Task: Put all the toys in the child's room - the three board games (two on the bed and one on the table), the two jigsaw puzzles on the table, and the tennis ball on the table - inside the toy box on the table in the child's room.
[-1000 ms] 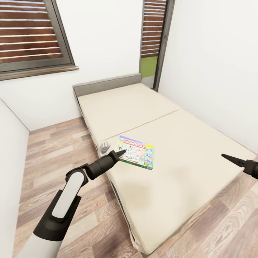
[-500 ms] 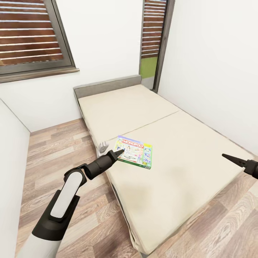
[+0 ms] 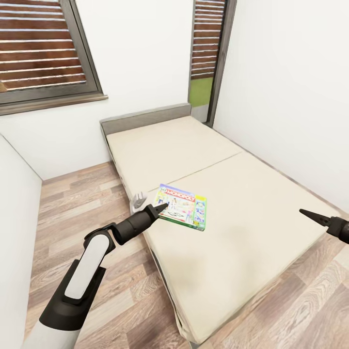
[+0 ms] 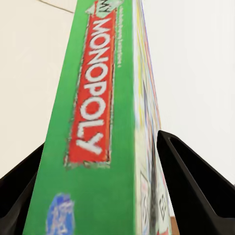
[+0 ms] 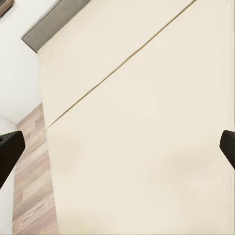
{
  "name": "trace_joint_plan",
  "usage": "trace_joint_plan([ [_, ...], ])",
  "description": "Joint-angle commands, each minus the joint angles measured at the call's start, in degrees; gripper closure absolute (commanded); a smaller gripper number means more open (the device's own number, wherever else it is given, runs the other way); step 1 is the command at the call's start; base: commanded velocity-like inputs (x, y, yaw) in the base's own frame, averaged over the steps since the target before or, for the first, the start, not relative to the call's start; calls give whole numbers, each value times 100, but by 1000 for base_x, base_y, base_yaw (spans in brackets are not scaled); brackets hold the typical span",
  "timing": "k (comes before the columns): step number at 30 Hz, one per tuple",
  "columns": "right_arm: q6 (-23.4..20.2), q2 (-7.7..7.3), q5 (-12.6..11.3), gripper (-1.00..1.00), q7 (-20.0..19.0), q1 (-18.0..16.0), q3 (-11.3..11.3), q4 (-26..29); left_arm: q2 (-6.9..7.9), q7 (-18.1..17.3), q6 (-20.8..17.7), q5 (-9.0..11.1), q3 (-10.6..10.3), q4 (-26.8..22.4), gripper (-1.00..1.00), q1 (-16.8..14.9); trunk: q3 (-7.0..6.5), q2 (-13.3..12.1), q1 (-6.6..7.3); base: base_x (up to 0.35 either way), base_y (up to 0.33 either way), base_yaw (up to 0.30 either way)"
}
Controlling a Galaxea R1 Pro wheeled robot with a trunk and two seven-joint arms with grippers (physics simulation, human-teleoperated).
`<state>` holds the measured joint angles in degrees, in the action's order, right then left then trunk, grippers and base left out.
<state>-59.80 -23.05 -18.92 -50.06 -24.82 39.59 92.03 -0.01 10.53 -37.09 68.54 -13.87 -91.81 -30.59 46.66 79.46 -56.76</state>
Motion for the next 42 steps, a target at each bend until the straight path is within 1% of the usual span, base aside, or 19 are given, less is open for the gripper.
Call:
trace_joint_plan([
  [1, -20, 0, 28, -100, 5, -5, 1, 2, 0, 55, -22, 55, 1, -8, 100, -3, -15, -39, 23, 0, 0, 0],
  [10, -20, 2, 29, -100, 151, -6, -18, 6, 1, 54, -46, 54, 5, -7, 100, -1, -213, -400, 220, 0, 0, 0],
  [35, -20, 3, 21, -100, 193, -6, -30, 8, 19, 53, -68, 54, 14, -12, 100, 0, -883, -1403, 769, 0, 0, 0],
  [42, -20, 3, 20, -100, 190, -6, -30, 13, 60, 40, -100, 73, 181, -10, 100, 3, -1074, -1684, 923, 0, 0, 0],
])
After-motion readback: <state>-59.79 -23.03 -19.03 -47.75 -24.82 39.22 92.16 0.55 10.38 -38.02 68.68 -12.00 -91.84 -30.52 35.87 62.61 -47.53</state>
